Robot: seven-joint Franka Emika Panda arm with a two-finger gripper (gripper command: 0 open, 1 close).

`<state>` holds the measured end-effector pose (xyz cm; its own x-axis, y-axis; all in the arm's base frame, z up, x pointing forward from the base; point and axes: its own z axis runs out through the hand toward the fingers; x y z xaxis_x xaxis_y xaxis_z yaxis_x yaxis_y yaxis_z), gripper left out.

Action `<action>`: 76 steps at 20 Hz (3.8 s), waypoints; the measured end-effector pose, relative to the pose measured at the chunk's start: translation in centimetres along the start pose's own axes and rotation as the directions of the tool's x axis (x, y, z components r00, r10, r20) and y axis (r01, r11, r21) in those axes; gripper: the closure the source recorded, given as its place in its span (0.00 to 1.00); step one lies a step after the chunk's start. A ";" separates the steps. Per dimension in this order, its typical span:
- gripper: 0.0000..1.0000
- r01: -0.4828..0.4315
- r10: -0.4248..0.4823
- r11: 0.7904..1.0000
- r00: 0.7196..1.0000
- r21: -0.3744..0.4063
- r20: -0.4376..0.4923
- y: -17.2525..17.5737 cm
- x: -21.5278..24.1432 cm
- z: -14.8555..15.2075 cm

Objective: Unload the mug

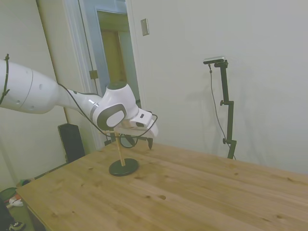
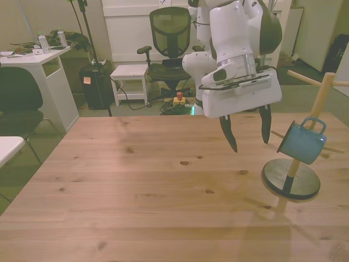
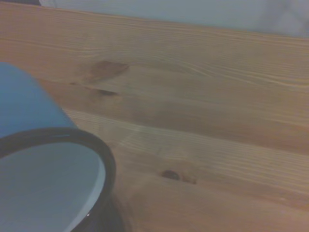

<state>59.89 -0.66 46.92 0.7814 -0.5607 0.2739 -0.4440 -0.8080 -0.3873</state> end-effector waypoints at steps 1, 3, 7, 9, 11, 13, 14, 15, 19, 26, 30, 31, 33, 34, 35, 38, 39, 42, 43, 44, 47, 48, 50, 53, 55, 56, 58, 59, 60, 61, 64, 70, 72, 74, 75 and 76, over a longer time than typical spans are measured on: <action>0.00 0.004 -0.004 1.000 1.000 0.001 0.002 -0.2 -0.2 0.1; 0.00 0.020 -0.020 1.000 1.000 0.004 0.004 -0.3 -0.3 0.2; 0.00 0.091 -0.090 0.994 0.996 0.054 -0.027 -1.0 -1.1 0.5; 0.00 0.114 -0.111 0.991 0.993 0.073 -0.044 -1.0 -1.6 0.7; 0.00 0.127 -0.122 0.988 0.991 0.092 -0.059 -0.8 -1.8 0.9; 0.00 0.134 -0.126 0.984 0.989 0.115 -0.079 -0.6 -1.7 1.0; 0.00 0.137 -0.127 0.982 0.988 0.128 -0.084 -0.6 -1.6 1.0; 0.00 0.139 -0.127 0.980 0.988 0.140 -0.092 -0.5 -1.5 1.1; 0.00 0.166 -0.152 0.969 0.984 0.182 -0.089 -0.5 -1.7 2.1; 0.00 0.208 -0.185 0.950 0.976 0.234 -0.117 -0.8 -0.9 3.3; 0.00 0.215 -0.186 0.938 0.974 0.271 -0.132 -1.5 0.0 4.1; 0.00 0.218 -0.188 0.936 0.973 0.277 -0.133 -1.7 0.2 4.4; 0.00 0.228 -0.197 0.931 0.971 0.287 -0.133 -2.2 0.3 5.1; 0.00 0.231 -0.200 0.929 0.971 0.290 -0.131 -2.4 0.4 5.5; 0.00 0.234 -0.204 0.926 0.970 0.295 -0.131 -2.7 0.4 5.7; 0.00 0.249 -0.218 0.919 0.967 0.306 -0.132 -3.4 0.5 6.4; 1.00 0.251 -0.220 0.918 0.967 0.308 -0.131 -3.5 0.6 6.6; 1.00 0.250 -0.220 0.916 0.967 0.314 -0.127 -3.5 0.5 6.9; 1.00 0.249 -0.220 0.915 0.968 0.317 -0.125 -3.5 0.5 6.9; 1.00 0.249 -0.221 0.914 0.968 0.320 -0.122 -3.5 0.5 6.9; 1.00 0.256 -0.229 0.909 0.966 0.329 -0.120 -3.6 0.5 6.8; 1.00 0.259 -0.231 0.906 0.965 0.334 -0.121 -3.7 0.4 6.7; 1.00 0.265 -0.238 0.900 0.964 0.347 -0.117 -3.9 0.2 6.3; 1.00 0.276 -0.251 0.891 0.961 0.361 -0.117 -4.1 -0.1 5.5; 1.00 0.281 -0.255 0.887 0.960 0.368 -0.118 -4.2 -0.4 4.9; 1.00 0.281 -0.256 0.885 0.960 0.370 -0.117 -4.1 -0.5 4.8; 1.00 0.281 -0.257 0.883 0.960 0.375 -0.113 -4.0 -0.8 4.6; 1.00 0.281 -0.258 0.883 0.960 0.377 -0.111 -4.0 -0.8 4.6; 1.00 0.281 -0.258 0.883 0.960 0.377 -0.111 -3.9 -0.9 4.5; 1.00 0.280 -0.257 0.883 0.960 0.378 -0.111 -3.9 -0.9 4.4; 1.00 0.280 -0.257 0.882 0.960 0.379 -0.109 -3.8 -1.0 4.1; 1.00 0.277 -0.254 0.883 0.961 0.379 -0.110 -3.0 -0.6 3.6; 1.00 0.277 -0.255 0.883 0.961 0.378 -0.110 -2.8 -0.6 3.5; 1.00 0.279 -0.256 0.884 0.960 0.376 -0.111 -2.6 -0.7 3.4; 1.00 0.279 -0.256 0.884 0.960 0.375 -0.111 -2.5 -0.7 3.3; 1.00 0.280 -0.256 0.884 0.960 0.374 -0.112 -2.4 -0.7 3.2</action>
<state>61.79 2.28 44.85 0.8147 -0.3516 0.4612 -0.0097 -0.8034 -0.5954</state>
